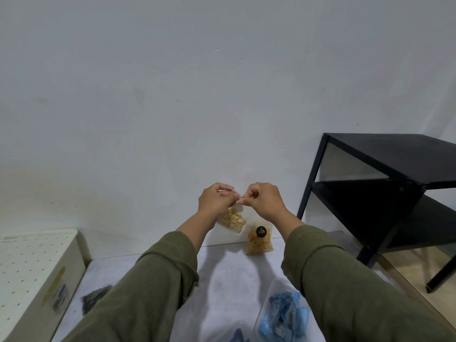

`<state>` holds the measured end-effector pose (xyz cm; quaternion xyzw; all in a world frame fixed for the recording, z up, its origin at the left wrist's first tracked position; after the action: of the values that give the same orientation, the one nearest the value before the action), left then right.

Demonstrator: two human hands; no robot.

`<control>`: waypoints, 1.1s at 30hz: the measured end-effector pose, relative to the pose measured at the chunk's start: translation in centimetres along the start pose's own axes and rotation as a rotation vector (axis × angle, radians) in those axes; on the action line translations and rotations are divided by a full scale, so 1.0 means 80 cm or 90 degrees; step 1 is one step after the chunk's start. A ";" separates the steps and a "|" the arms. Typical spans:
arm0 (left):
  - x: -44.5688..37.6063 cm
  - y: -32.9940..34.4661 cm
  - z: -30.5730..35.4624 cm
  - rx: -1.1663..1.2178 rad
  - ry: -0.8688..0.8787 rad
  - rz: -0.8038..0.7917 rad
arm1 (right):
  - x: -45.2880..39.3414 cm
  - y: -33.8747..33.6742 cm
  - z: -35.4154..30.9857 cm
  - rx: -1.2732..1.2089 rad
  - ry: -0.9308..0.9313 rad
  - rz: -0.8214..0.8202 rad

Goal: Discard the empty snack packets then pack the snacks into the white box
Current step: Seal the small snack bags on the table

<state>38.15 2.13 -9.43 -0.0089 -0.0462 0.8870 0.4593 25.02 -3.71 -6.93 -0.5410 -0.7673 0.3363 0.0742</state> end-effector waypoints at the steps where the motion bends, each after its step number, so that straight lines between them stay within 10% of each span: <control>1: -0.001 -0.001 -0.001 0.002 -0.001 0.002 | 0.001 0.000 0.001 -0.008 0.004 -0.001; 27: 0.002 -0.022 -0.014 0.057 -0.008 0.008 | 0.016 0.014 0.016 0.032 0.008 0.013; 33: 0.003 -0.031 -0.044 -0.169 0.080 0.124 | 0.018 0.038 0.041 -0.012 0.011 0.025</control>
<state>40.25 4.03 -12.68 -0.1290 -0.1329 0.9113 0.3678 25.28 -3.32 -11.63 -0.5593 -0.7590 0.3262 0.0691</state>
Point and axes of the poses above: each hand's wrist, its own x-axis away from the middle knuckle, its own y-axis out of the palm, z = x × y, the point moved 4 cm from there along -x, towards the middle knuckle, and after that the axes turned 6 degrees about z, right-handed, at the moved point
